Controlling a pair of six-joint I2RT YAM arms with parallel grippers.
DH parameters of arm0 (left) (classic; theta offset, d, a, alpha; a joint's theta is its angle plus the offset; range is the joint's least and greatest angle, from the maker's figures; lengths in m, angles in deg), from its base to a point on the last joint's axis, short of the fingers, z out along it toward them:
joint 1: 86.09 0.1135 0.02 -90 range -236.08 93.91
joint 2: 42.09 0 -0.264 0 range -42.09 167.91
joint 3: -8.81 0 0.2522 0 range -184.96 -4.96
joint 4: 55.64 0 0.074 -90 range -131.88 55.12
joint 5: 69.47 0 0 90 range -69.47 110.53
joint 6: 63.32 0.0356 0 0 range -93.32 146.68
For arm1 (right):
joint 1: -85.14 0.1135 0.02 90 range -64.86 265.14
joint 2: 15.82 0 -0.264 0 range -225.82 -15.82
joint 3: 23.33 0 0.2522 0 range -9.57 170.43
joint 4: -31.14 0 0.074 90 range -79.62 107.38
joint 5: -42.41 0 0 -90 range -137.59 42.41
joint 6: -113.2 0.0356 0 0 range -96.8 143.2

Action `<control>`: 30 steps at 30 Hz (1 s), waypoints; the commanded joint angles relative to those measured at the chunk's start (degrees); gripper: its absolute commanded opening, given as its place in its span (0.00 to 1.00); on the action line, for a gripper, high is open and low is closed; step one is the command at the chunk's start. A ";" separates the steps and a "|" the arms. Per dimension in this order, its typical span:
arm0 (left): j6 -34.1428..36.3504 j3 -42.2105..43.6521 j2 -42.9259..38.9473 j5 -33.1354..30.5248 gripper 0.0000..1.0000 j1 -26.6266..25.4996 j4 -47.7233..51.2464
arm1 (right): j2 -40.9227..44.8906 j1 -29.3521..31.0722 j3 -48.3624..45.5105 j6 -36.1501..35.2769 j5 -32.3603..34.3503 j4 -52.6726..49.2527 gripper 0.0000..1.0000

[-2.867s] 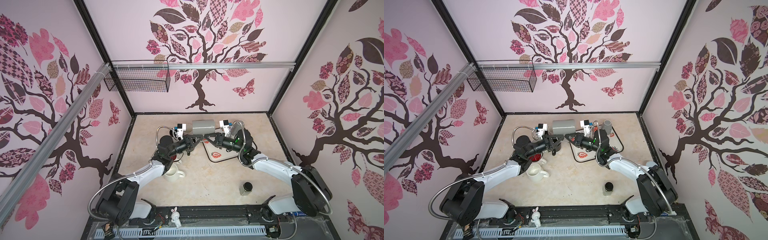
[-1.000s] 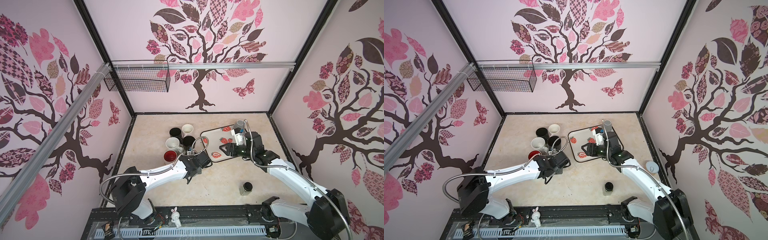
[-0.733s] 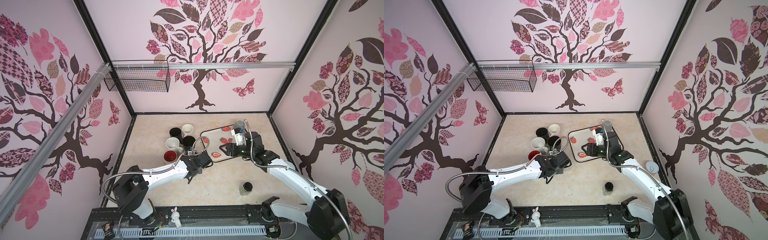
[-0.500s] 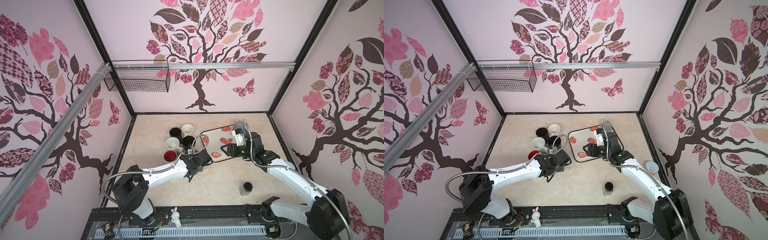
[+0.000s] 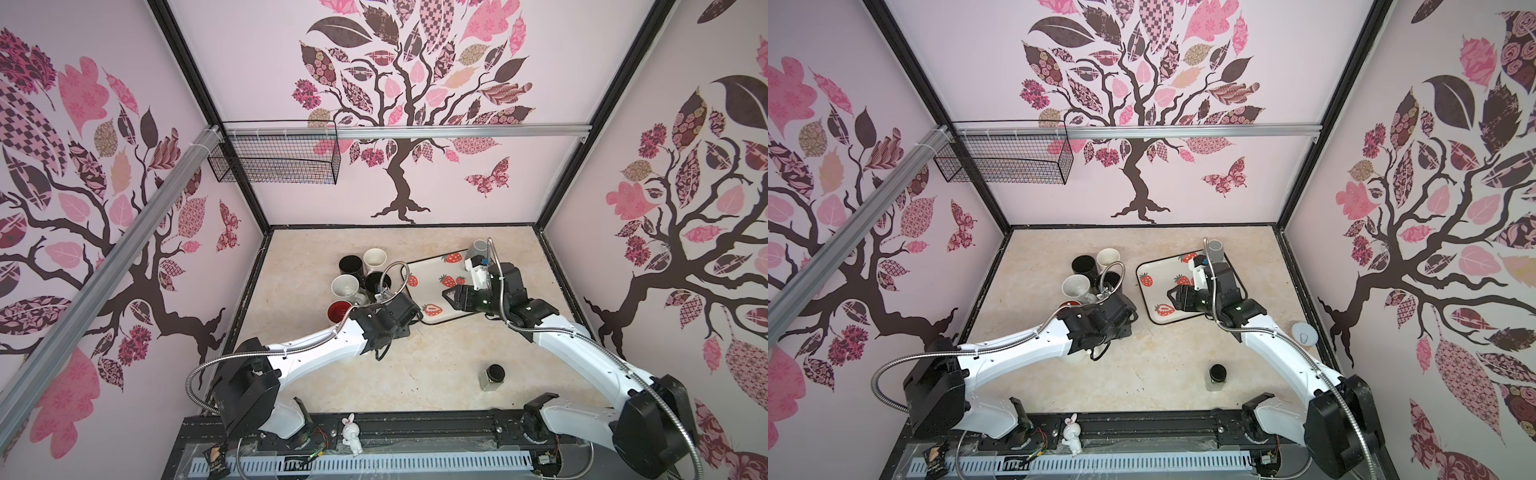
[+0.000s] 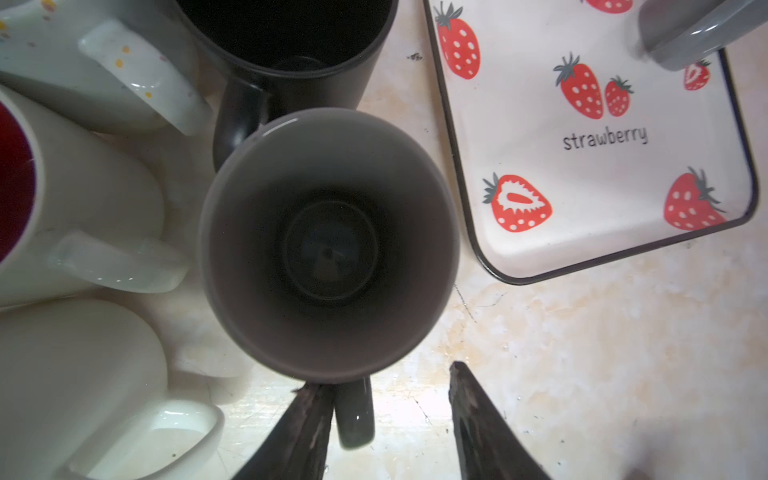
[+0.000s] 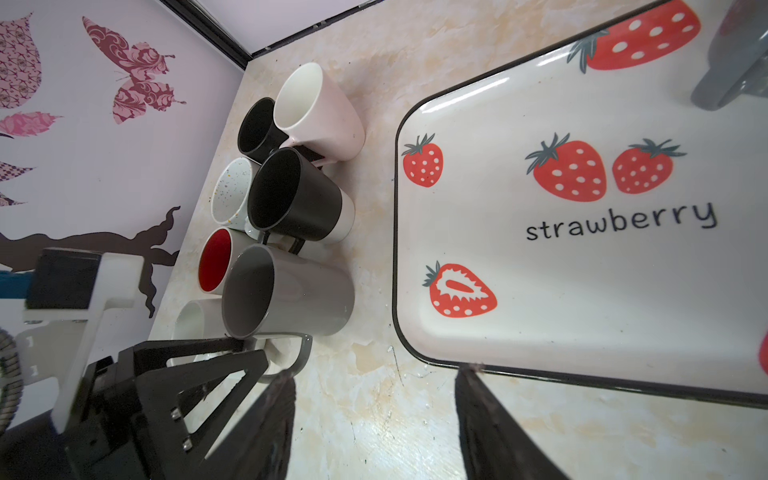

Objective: Turn the mug right side up
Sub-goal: 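Carry the grey mug upright with the left gripper and lower it beside the mugs, then open the left gripper and withdraw while the right gripper grasps the second grey mug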

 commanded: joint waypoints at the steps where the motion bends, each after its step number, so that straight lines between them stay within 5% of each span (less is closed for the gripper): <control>1: -1.30 -0.81 -1.37 1.93 0.49 0.18 -4.28 | -0.95 -0.24 2.68 0.54 -0.53 -0.24 0.63; 30: 0.34 1.93 -0.88 1.60 0.49 5.97 -8.22 | -7.67 5.75 4.07 0.25 0.20 -0.86 0.59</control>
